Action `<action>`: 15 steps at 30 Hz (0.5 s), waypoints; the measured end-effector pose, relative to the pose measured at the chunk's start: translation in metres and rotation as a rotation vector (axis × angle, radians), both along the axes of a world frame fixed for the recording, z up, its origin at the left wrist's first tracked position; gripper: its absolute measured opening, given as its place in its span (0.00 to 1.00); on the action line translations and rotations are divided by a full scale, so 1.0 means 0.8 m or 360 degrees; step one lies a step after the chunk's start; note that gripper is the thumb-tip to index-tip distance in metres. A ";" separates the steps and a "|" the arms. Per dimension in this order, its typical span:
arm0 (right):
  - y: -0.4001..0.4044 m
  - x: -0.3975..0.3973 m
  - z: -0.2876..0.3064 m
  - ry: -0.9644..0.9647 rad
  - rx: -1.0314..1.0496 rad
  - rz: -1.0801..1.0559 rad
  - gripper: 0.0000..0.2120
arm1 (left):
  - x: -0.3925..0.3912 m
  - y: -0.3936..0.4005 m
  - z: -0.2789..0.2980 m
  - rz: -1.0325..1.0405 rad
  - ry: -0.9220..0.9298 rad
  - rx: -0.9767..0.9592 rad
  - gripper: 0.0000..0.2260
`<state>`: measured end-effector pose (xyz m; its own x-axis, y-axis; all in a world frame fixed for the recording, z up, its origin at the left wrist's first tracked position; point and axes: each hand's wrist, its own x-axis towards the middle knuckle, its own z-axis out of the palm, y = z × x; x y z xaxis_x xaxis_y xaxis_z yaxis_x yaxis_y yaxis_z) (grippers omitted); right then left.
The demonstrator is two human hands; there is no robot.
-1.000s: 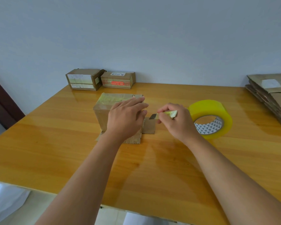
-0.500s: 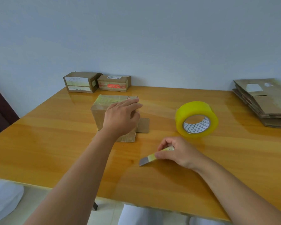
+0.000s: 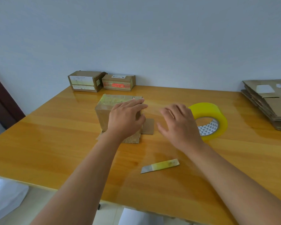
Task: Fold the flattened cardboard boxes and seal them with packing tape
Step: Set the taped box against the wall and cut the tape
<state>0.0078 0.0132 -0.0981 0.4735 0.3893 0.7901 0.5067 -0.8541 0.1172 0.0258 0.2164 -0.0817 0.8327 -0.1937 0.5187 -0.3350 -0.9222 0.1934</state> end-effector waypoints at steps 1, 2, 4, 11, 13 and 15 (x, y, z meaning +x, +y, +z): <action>0.003 0.011 -0.002 -0.0016 -0.0054 -0.0053 0.17 | 0.000 0.000 -0.001 0.0004 -0.0018 -0.0007 0.15; 0.005 0.020 -0.005 -0.0016 -0.0084 -0.0083 0.19 | 0.000 0.000 -0.001 0.0007 -0.0029 -0.0011 0.15; 0.010 0.031 -0.016 -0.0023 -0.0085 -0.0097 0.18 | 0.001 -0.001 -0.002 0.0012 -0.0041 -0.0018 0.15; 0.010 0.044 -0.030 -0.0175 0.0048 -0.0026 0.04 | 0.005 -0.003 -0.008 0.0022 -0.0131 -0.0074 0.13; 0.010 0.046 -0.031 -0.0177 0.0081 -0.0007 0.03 | 0.004 -0.003 -0.008 0.0008 -0.0146 -0.0076 0.13; 0.010 0.046 -0.030 -0.0162 0.0122 0.0015 0.02 | 0.005 -0.001 -0.007 -0.0014 -0.0153 -0.0067 0.14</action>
<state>0.0442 0.0211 -0.1221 0.3859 0.3301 0.8615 0.5035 -0.8578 0.1032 0.0296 0.2159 -0.0876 0.7769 -0.1774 0.6041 -0.3621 -0.9108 0.1982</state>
